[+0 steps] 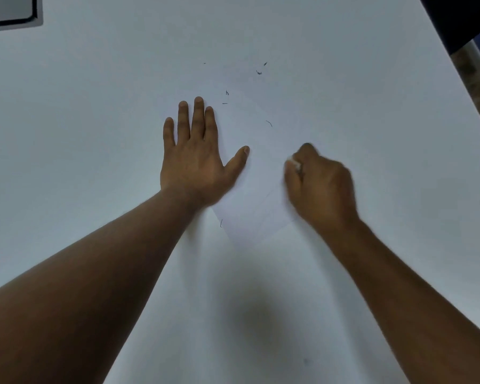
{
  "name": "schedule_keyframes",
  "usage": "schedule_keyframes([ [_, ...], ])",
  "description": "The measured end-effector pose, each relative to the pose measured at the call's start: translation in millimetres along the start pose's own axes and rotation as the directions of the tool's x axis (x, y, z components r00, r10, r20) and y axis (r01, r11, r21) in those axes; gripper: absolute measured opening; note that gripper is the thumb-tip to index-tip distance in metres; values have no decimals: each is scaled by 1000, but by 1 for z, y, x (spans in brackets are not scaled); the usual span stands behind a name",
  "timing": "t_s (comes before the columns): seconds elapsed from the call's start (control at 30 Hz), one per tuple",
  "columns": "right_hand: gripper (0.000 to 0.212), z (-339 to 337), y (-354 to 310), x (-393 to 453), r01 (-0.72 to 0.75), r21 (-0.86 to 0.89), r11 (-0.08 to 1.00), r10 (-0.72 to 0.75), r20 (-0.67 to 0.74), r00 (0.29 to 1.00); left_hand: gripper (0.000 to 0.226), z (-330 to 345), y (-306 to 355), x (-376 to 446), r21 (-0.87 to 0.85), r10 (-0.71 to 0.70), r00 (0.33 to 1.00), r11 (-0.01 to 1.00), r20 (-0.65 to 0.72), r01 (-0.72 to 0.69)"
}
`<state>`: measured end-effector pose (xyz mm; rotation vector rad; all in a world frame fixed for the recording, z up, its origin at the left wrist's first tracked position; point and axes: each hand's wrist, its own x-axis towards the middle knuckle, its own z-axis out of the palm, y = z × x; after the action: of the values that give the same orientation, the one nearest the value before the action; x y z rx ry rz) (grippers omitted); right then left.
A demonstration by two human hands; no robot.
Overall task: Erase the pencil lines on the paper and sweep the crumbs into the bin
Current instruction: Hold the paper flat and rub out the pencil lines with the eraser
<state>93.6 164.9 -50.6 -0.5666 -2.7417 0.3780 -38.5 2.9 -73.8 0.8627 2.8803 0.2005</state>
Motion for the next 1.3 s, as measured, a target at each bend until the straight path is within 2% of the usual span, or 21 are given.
schedule_keyframes([
  [0.07,20,-8,19,10,-65,32,997,66,-24,998,98,0,0,0,-6,1,1000,1000,1,-1],
  [0.13,19,-11,19,12,-67,84,994,68,-13,998,97,0,0,1,-13,3,1000,1000,-5,-3],
  [0.33,13,3,-44,-23,78,141,987,-94,114,989,95,-1,0,1,-5,4,1000,1000,-14,-4],
  [0.43,11,5,-24,-13,74,15,997,-75,52,996,95,-1,0,1,3,5,1000,1000,-11,-5],
  [0.53,11,-10,24,10,-51,-68,996,51,-13,999,94,0,0,0,0,9,1000,1000,-7,-9],
  [0.6,14,-20,47,20,-120,-32,992,120,-6,993,94,0,0,-1,-3,9,1000,1000,-12,-9],
  [0.67,15,-22,47,21,-125,42,991,126,-4,992,94,0,0,0,-3,8,1000,1000,-16,-8],
  [0.77,18,-17,13,9,-40,161,986,38,10,999,93,0,0,0,0,9,1000,1000,-22,-9],
  [0.83,18,-18,-7,2,25,169,985,-28,16,999,93,0,1,1,8,10,1000,1000,-21,-10],
  [1.0,19,-41,7,23,-12,139,990,31,-136,990,93,0,1,1,-5,9,1000,1000,-20,-9],
  [1.23,22,-47,19,20,-144,224,964,149,-4,989,91,1,0,0,-6,4,1000,1000,-23,-4],
  [1.3,23,-40,11,11,-137,267,954,136,23,990,90,0,0,0,-7,1,1000,1000,-21,-2],
])
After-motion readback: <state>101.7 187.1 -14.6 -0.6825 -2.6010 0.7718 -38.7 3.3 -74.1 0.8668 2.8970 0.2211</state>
